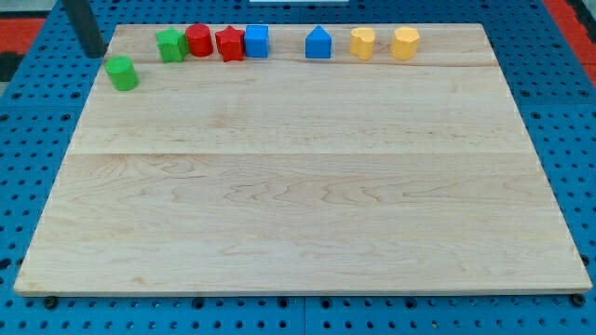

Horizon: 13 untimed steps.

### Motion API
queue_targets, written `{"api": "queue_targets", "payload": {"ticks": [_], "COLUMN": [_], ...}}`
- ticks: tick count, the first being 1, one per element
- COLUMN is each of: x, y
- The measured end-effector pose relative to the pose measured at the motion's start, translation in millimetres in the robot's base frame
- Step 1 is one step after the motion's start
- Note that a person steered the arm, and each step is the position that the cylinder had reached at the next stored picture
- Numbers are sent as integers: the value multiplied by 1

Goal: Place the green circle towards center of the board

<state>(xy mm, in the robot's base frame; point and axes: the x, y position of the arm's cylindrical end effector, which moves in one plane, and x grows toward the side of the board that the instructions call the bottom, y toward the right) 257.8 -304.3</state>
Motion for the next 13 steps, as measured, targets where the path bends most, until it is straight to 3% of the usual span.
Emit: {"api": "queue_targets", "payload": {"ticks": [1,4,9,11,13], "x": [0,69,61,52,40], "y": [0,46,66,112,116]}}
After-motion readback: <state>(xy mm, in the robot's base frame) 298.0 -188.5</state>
